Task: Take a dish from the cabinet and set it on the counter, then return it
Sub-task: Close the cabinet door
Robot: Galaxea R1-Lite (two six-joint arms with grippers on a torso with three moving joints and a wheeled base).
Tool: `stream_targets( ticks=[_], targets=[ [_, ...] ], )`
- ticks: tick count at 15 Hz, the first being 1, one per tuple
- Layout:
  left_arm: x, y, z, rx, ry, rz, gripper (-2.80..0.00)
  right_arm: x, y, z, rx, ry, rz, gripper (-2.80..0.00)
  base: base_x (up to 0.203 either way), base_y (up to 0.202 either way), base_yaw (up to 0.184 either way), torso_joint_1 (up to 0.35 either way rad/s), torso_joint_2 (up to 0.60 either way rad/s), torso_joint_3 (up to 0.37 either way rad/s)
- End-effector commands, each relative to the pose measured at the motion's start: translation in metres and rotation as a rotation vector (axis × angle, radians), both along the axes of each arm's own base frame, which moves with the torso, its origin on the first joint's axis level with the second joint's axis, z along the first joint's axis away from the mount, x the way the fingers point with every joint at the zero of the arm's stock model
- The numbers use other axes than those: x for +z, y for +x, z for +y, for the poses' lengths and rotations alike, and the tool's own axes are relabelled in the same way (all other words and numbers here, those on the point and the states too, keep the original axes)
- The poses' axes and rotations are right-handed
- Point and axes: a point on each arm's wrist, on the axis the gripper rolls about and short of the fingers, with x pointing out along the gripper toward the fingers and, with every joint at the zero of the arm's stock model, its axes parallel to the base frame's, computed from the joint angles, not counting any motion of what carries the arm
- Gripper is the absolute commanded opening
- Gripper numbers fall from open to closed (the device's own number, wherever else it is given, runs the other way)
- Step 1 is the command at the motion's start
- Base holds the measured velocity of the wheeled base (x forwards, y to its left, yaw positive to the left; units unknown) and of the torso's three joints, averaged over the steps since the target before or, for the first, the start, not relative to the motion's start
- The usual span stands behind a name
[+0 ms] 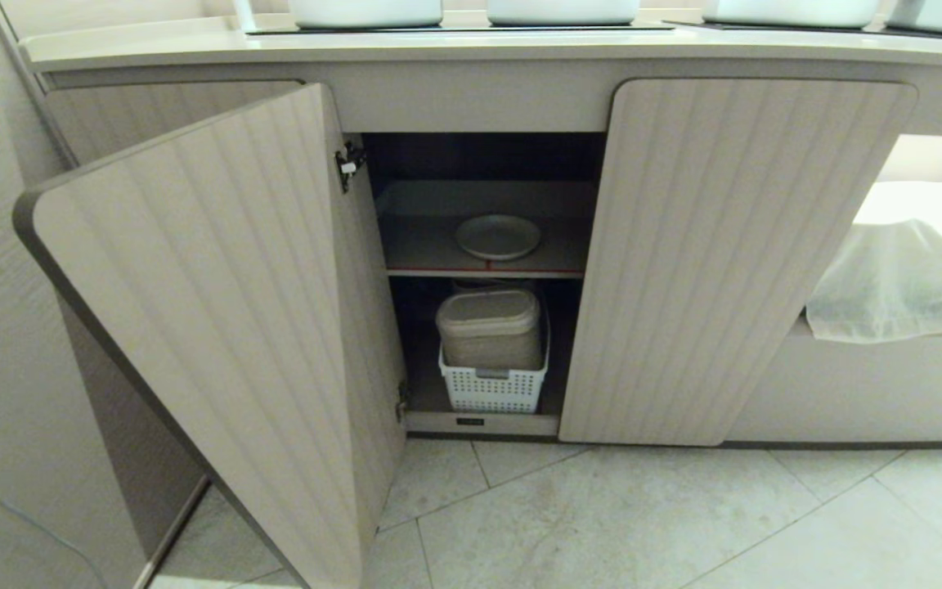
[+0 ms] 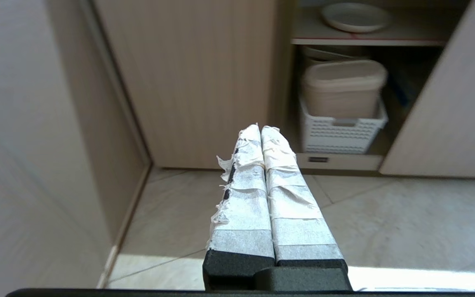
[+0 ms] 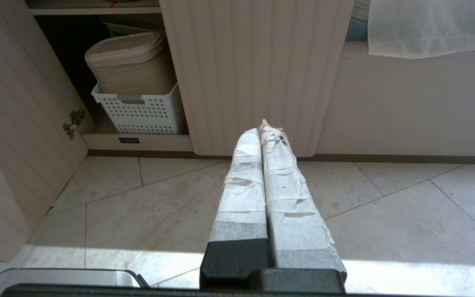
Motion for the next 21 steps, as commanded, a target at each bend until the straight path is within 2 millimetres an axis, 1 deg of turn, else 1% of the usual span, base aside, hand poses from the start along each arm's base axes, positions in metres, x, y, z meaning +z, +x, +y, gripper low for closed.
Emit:
stream_targets(
  ticks=[1, 4, 6, 9, 12, 15, 18, 21],
  targets=[
    [0.021, 0.018, 0.001, 0.043, -0.003, 0.079, -2.8, 0.0, 0.0, 0.0, 0.0, 0.0, -0.001, -2.8, 0.0, 0.0, 0.0, 0.0, 0.0, 0.0],
    [0.045, 0.04, 0.003, 0.143, -0.031, 0.114, -2.8, 0.0, 0.0, 0.0, 0.0, 0.0, -0.001, -2.8, 0.0, 0.0, 0.0, 0.0, 0.0, 0.0],
    [0.056, 0.057, 0.004, 0.18, -0.061, 0.135, -2.8, 0.0, 0.0, 0.0, 0.0, 0.0, -0.001, -2.8, 0.0, 0.0, 0.0, 0.0, 0.0, 0.0],
    [0.073, 0.085, 0.005, 0.206, -0.112, 0.164, -2.8, 0.0, 0.0, 0.0, 0.0, 0.0, -0.001, -2.8, 0.0, 0.0, 0.0, 0.0, 0.0, 0.0],
    [0.086, 0.105, 0.005, 0.212, -0.172, 0.174, -2.8, 0.0, 0.0, 0.0, 0.0, 0.0, -0.001, -2.8, 0.0, 0.0, 0.0, 0.0, 0.0, 0.0],
    [0.089, 0.118, 0.006, 0.219, -0.242, 0.187, -2.8, 0.0, 0.0, 0.0, 0.0, 0.0, -0.001, -2.8, 0.0, 0.0, 0.0, 0.0, 0.0, 0.0],
    [0.089, 0.129, 0.008, 0.241, -0.288, 0.19, -2.8, 0.0, 0.0, 0.0, 0.0, 0.0, -0.001, -2.8, 0.0, 0.0, 0.0, 0.0, 0.0, 0.0],
    [0.089, 0.142, 0.017, 0.249, -0.33, 0.175, -2.8, 0.0, 0.0, 0.0, 0.0, 0.0, -0.001, -2.8, 0.0, 0.0, 0.0, 0.0, 0.0, 0.0]
  ],
)
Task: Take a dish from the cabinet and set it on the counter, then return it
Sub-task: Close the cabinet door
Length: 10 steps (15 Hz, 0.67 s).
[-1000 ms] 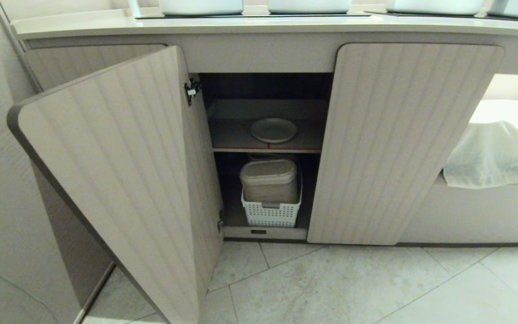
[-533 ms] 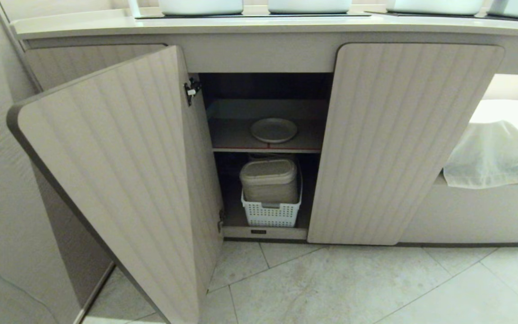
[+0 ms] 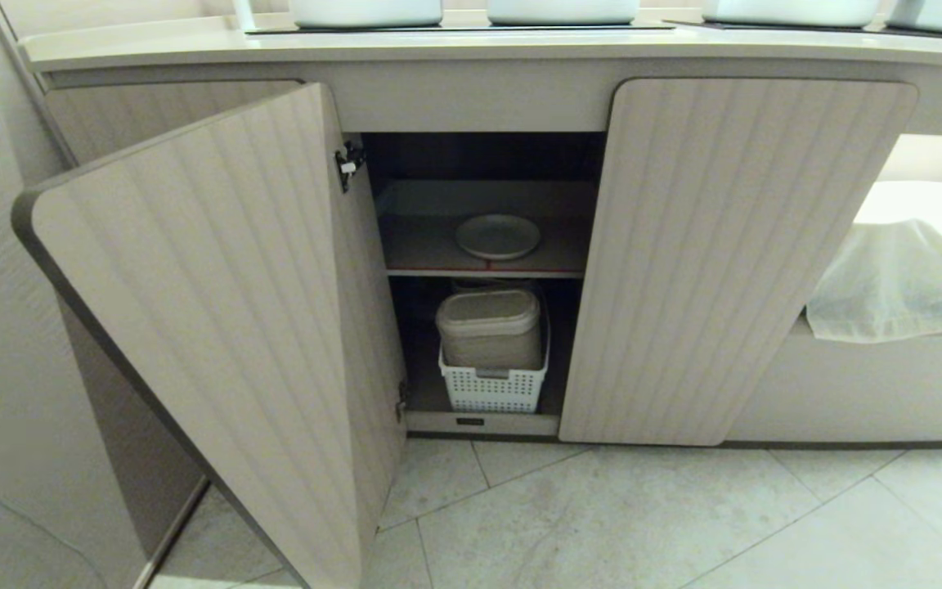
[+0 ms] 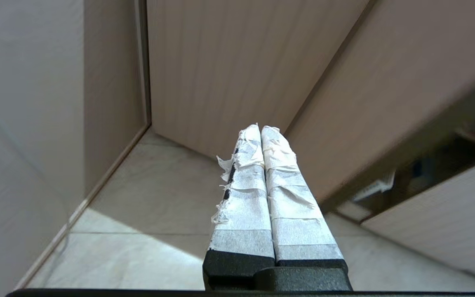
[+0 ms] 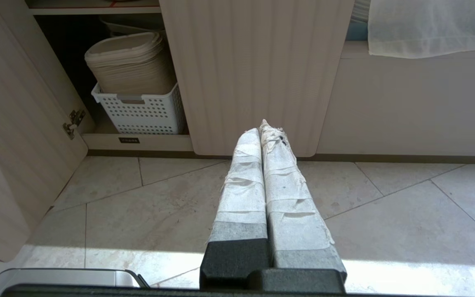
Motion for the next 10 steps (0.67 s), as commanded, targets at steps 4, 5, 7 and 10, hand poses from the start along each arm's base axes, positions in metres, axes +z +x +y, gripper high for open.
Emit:
stream_targets(
  ticks=[4, 5, 7, 10],
  targets=[
    [-0.005, 0.034, 0.029, -0.026, -0.055, 0.002, -2.8, 0.0, 0.0, 0.0, 0.001, 0.0, -0.001, -2.8, 0.0, 0.0, 0.0, 0.0, 0.0, 0.0],
    [-0.005, 0.039, 0.034, -0.042, -0.06, -0.008, -2.8, 0.0, 0.0, 0.0, 0.001, 0.0, -0.001, -2.8, 0.0, 0.0, 0.0, 0.0, 0.0, 0.0],
    [-0.005, 0.043, 0.042, -0.099, -0.077, -0.022, -2.8, 0.0, 0.0, 0.0, 0.001, 0.0, -0.001, -2.8, 0.0, 0.0, 0.0, 0.0, 0.0, 0.0],
    [-0.005, 0.04, 0.049, -0.205, -0.11, -0.032, -2.8, 0.0, 0.0, 0.0, 0.001, 0.0, -0.001, -2.8, 0.0, 0.0, 0.0, 0.0, 0.0, 0.0]
  ],
)
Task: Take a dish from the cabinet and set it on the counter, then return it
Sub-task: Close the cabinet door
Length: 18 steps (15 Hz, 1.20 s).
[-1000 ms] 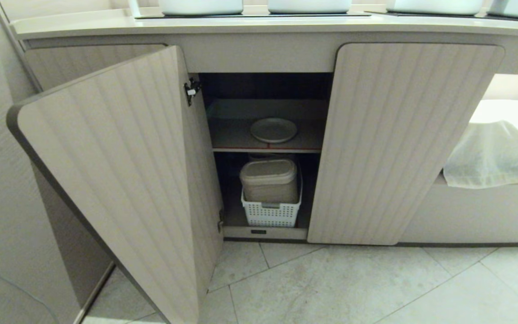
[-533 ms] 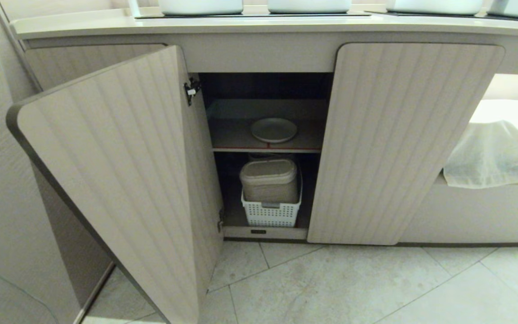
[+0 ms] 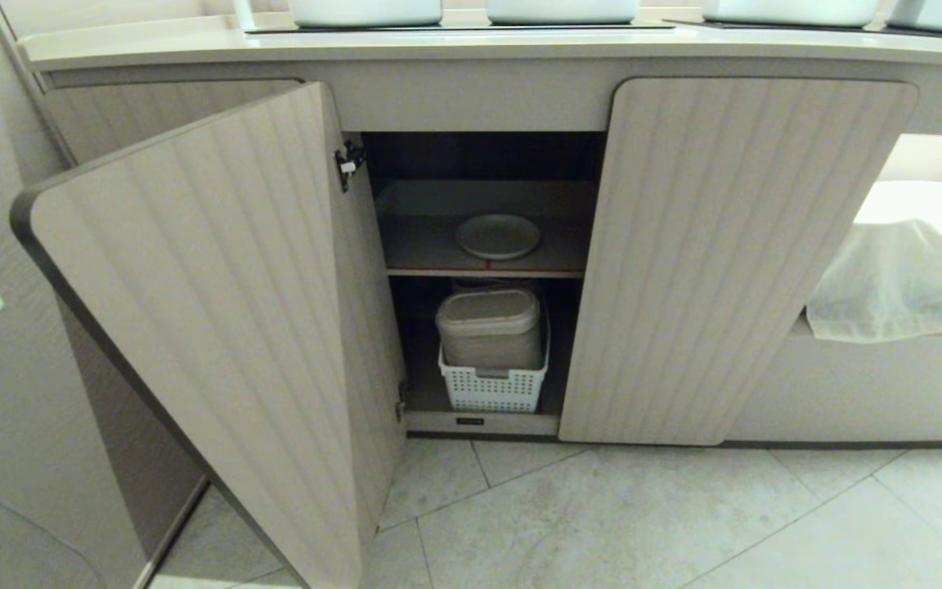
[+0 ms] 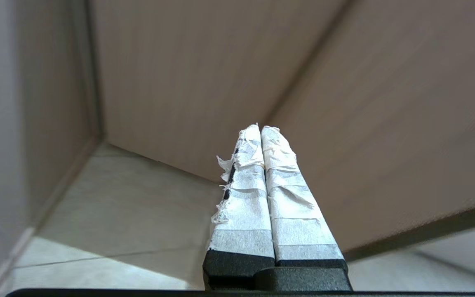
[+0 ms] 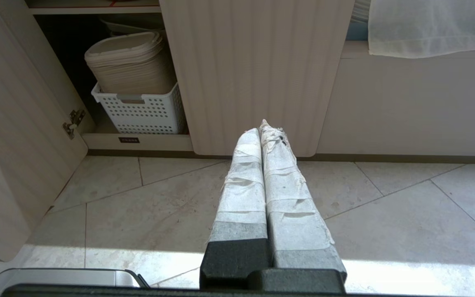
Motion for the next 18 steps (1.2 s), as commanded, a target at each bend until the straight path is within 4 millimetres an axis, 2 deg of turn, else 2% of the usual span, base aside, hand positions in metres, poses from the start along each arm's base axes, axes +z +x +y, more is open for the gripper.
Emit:
stream_targets(
  ticks=[1, 8, 18],
  targets=[
    [-0.002, 0.001, 0.007, -0.07, -0.03, 0.004, -2.8, 0.0, 0.0, 0.0, 0.0, 0.0, 0.0, -2.8, 0.0, 0.0, 0.0, 0.0, 0.0, 0.0],
    [-0.005, 0.0, 0.006, -0.263, -0.086, -0.003, -2.8, 0.0, 0.0, 0.0, 0.0, 0.0, 0.0, -2.8, 0.0, 0.0, 0.0, 0.0, 0.0, 0.0],
    [-0.008, 0.015, -0.006, -0.387, -0.087, 0.0, -2.8, 0.0, 0.0, 0.0, 0.0, 0.0, 0.0, -2.8, 0.0, 0.0, 0.0, 0.0, 0.0, 0.0]
  ],
)
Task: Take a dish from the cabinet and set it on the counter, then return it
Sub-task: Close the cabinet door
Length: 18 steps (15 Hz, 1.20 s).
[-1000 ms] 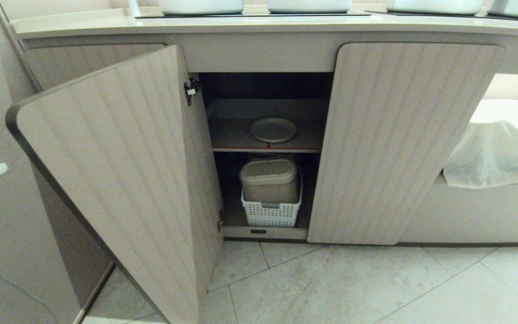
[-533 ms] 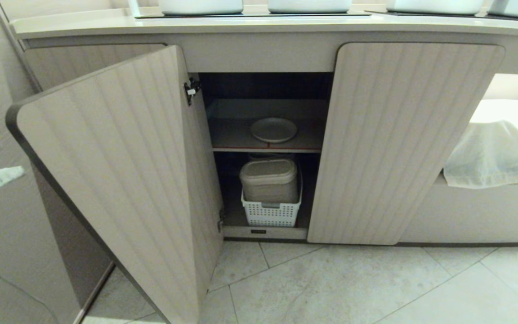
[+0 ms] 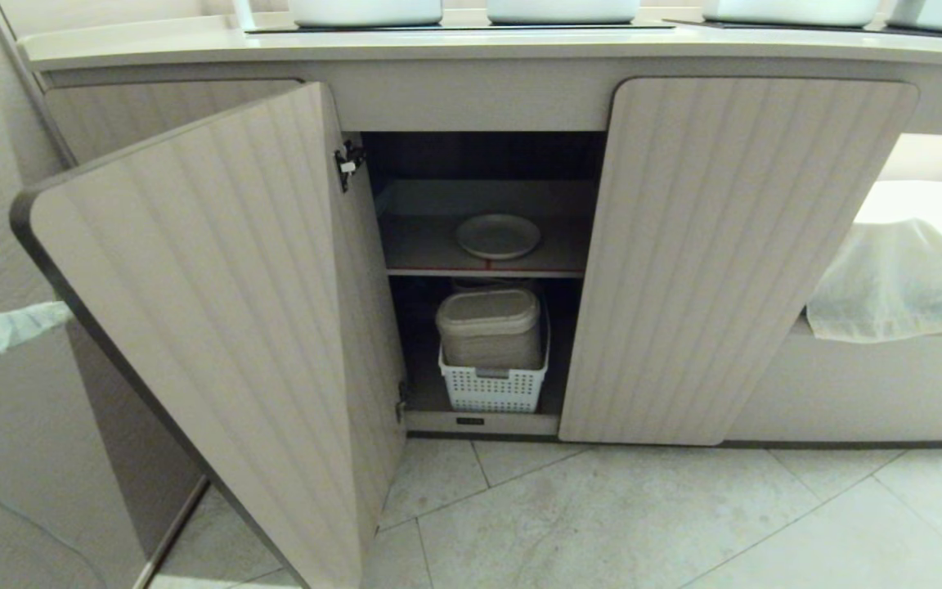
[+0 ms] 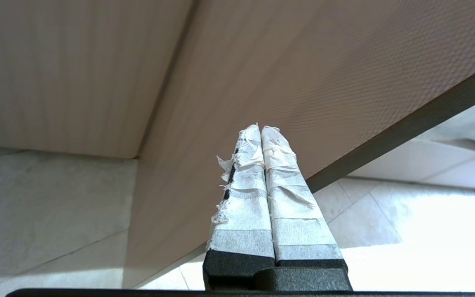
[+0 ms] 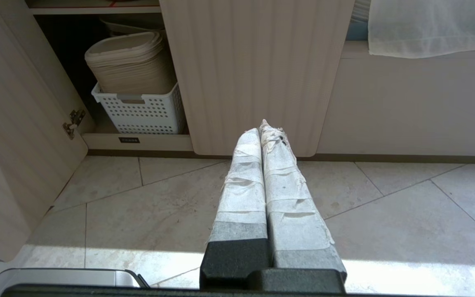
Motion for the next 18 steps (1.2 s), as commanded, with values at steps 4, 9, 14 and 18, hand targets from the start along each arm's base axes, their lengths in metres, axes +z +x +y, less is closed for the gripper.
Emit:
stream_targets(
  ticks=[4, 9, 14, 18],
  targets=[
    [-0.001, 0.009, -0.005, -0.054, -0.005, 0.005, -2.8, 0.0, 0.0, 0.0, 0.0, 0.0, 0.0, -2.8, 0.0, 0.0, 0.0, 0.0, 0.0, 0.0],
    [-0.003, 0.019, -0.009, -0.099, 0.002, -0.003, -2.8, 0.0, 0.0, 0.0, 0.0, 0.0, 0.0, -2.8, 0.0, 0.0, 0.0, 0.0, 0.0, 0.0],
    [-0.002, 0.023, -0.011, -0.116, 0.001, -0.012, -2.8, 0.0, 0.0, 0.0, 0.0, 0.0, 0.0, -2.8, 0.0, 0.0, 0.0, 0.0, 0.0, 0.0],
    [0.001, 0.023, -0.018, -0.152, 0.007, -0.026, -2.8, 0.0, 0.0, 0.0, 0.0, 0.0, 0.0, -2.8, 0.0, 0.0, 0.0, 0.0, 0.0, 0.0]
  ],
)
